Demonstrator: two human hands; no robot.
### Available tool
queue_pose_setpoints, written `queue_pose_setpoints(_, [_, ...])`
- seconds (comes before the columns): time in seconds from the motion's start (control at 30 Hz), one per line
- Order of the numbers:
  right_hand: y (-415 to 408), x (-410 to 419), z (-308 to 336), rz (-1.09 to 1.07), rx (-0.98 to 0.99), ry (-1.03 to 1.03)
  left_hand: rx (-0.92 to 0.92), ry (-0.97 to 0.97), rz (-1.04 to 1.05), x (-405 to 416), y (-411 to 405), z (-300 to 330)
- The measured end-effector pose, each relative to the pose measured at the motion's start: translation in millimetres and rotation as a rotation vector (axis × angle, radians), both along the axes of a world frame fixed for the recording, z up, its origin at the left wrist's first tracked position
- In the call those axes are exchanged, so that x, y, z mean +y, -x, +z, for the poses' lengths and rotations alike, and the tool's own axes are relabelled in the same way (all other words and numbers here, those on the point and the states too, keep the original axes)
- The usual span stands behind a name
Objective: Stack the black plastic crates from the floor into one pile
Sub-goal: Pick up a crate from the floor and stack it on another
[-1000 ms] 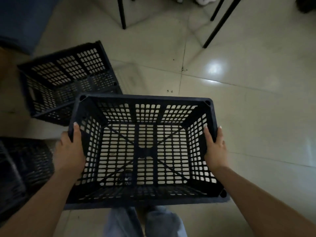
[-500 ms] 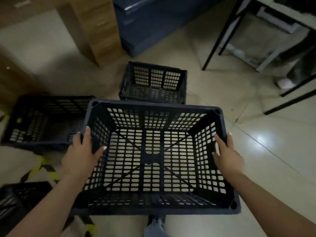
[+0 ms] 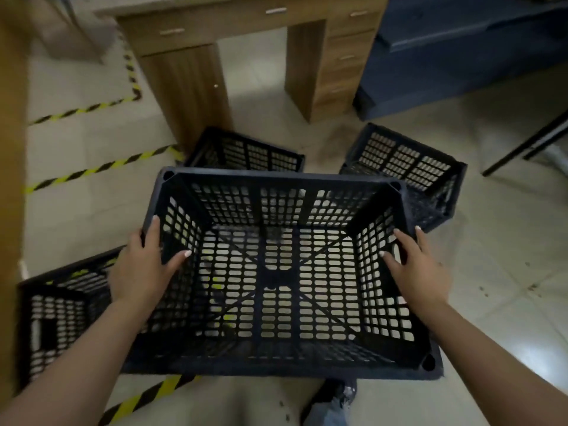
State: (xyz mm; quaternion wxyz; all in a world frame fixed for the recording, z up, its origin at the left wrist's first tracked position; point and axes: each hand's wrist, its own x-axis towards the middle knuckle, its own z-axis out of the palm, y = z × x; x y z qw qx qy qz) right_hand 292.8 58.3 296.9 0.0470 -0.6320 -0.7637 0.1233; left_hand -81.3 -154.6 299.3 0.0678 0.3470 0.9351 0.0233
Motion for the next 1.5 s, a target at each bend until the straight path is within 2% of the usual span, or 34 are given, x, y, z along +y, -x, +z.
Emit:
queue_pose_setpoints(0.37, [196,-122,-3,0.252,0.11,-0.015,-0.042,0.031,0.183,-213,151,0])
queue_pose_setpoints(0.6, [297,-165,-36,0.365,0.126,0.035,-0.078,0.022,0.337,-298,208,-22])
queue_pose_setpoints(0.83, [380,-166,-64,0.441,0.128,0.055,-0.122,0.031,0.436,-326,254,-49])
queue_pose_setpoints(1.13, [458,-151,-91,0.508,0.051,0.135,-0.151,0.096,0.502,-320,309,-73])
queue_pose_setpoints(1.5, [473,-168,-121,0.522,0.015,0.127,-0.134,0.131,0.47,-335,331,-116])
